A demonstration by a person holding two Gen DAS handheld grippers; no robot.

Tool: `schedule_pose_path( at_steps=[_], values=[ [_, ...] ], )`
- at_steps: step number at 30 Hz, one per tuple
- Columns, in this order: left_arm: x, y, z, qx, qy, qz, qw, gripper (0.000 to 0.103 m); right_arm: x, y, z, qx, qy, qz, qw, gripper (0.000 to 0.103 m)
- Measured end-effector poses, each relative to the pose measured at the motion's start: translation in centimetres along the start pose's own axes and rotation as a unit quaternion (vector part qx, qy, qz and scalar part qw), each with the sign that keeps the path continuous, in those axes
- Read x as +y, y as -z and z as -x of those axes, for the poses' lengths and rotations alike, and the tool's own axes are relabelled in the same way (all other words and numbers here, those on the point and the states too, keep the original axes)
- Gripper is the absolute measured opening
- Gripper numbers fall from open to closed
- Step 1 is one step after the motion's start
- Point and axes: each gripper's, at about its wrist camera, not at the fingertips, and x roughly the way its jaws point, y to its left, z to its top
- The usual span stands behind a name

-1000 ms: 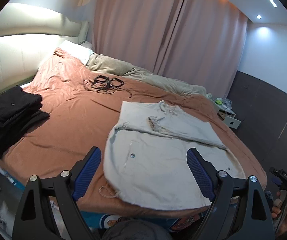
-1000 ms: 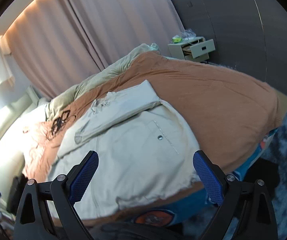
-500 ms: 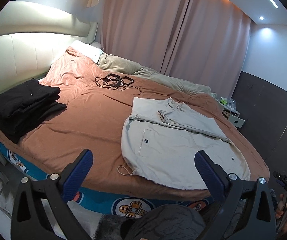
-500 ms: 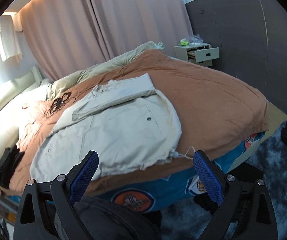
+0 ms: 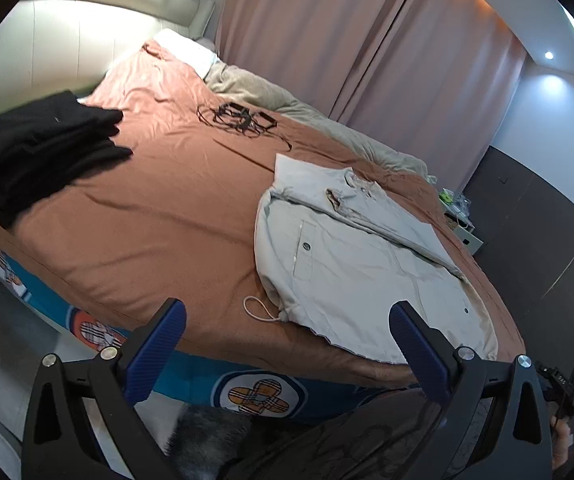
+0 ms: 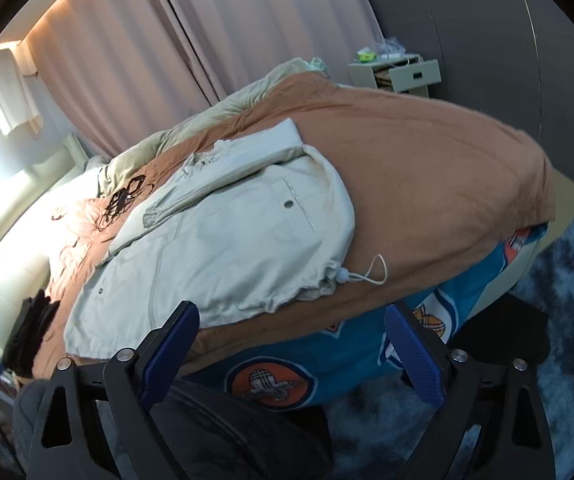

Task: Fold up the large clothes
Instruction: 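Lift both open tools away from the folded jacket, then lower both tools to the jacket hem and grasp it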

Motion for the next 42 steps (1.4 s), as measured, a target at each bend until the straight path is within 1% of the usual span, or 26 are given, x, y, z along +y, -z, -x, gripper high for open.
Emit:
schedule_pose_path(
  at_steps=[1,3,4,7,9,12,14,17,20,22,24,25,26,27,29,32,34,35,36,38,39,42],
  values=[
    [0.2,0.1,-0.5,0.005,0.001,0.002,1.0,0.103,-0.7,0.1,-0.7,0.005,-0.006,-0.01,1.0,0.086],
    [0.5,0.3,-1.7,0.016,0.006,0.009,0.9998,0.098,-1.7,0.1,-1.9,0.019,-0.015,-0.029,0.999,0.08],
    [0.6,0.3,-2.4,0.022,0.008,0.01,0.9997,0.096,-2.1,0.1,-2.7,0.024,-0.022,-0.038,0.999,0.079],
    [0.8,0.2,-4.5,0.04,0.007,0.01,0.9991,0.085,-3.0,-0.4,-4.5,0.023,-0.037,-0.055,0.998,0.078],
    [1.2,-0.1,-5.7,0.047,0.011,0.019,0.9986,0.083,-3.4,-0.8,-5.7,0.027,-0.037,-0.064,0.997,0.077],
    [1.5,-0.2,-7.9,0.06,0.012,0.03,0.9977,0.076,-4.1,-1.8,-7.8,0.034,-0.041,-0.076,0.996,0.074],
    [1.8,-0.3,-9.7,0.076,0.012,0.033,0.9965,0.068,-4.7,-2.6,-9.2,0.04,-0.043,-0.082,0.995,0.073],
    [2.1,-0.8,-12.3,0.093,0.003,0.039,0.9949,0.066,-5.3,-3.9,-11.2,0.048,-0.049,-0.091,0.994,0.073],
    [2.4,-1.2,-14.9,0.11,0.006,0.052,0.9925,0.066,-5.5,-5.0,-13.2,0.055,-0.051,-0.093,0.993,0.073],
    [2.4,-1.3,-16.7,0.126,-0.001,0.051,0.9907,0.066,-5.9,-5.7,-14.5,0.059,-0.051,-0.099,0.992,0.073],
    [2.4,-1.5,-18.4,0.138,0.002,0.05,0.9891,0.065,-6.4,-6.2,-15.6,0.064,-0.05,-0.107,0.991,0.073],
    [2.4,-1.5,-19.0,0.143,0.001,0.049,0.9885,0.061,-6.6,-6.5,-16.3,0.065,-0.05,-0.11,0.991,0.072],
    [2.4,-1.5,-19.9,0.151,-0.004,0.047,0.9874,0.057,-6.9,-6.7,-16.8,0.068,-0.05,-0.112,0.99,0.069],
    [2.5,-1.5,-20.6,0.158,-0.008,0.047,0.9864,0.057,-7.1,-6.9,-17.5,0.073,-0.049,-0.115,0.99,0.067],
    [2.4,-1.7,-21.3,0.158,-0.01,0.048,0.9863,0.056,-7.4,-7.2,-18.3,0.077,-0.048,-0.119,0.989,0.067],
    [2.2,-2.3,-22.1,0.162,-0.006,0.044,0.9858,0.056,-7.2,-7.9,-19.2,0.077,-0.045,-0.105,0.991,0.067],
    [2.1,-2.5,-22.6,0.167,0.0,0.046,0.9848,0.055,-7.0,-8.3,-20.0,0.083,-0.044,-0.098,0.991,0.067],
    [2.1,-2.6,-22.9,0.171,0.006,0.049,0.9841,0.051,-7.0,-8.4,-20.2,0.086,-0.046,-0.097,0.991,0.067],
    [2.1,-2.6,-22.9,0.175,0.01,0.051,0.9832,0.051,-6.9,-8.5,-20.3,0.088,-0.051,-0.097,0.99,0.067],
    [2.1,-2.3,-22.9,0.179,0.019,0.055,0.9821,0.051,-6.5,-8.3,-20.4,0.097,-0.08,-0.103,0.987,0.066],
    [2.1,-2.1,-22.7,0.182,0.028,0.059,0.9811,0.051,-6.3,-8.2,-20.5,0.104,-0.098,-0.105,0.984,0.064],
    [2.5,-1.3,-21.8,0.19,0.066,0.084,0.9759,0.051,-5.8,-7.1,-20.2,0.116,-0.123,-0.099,0.981,0.064]
  ],
)
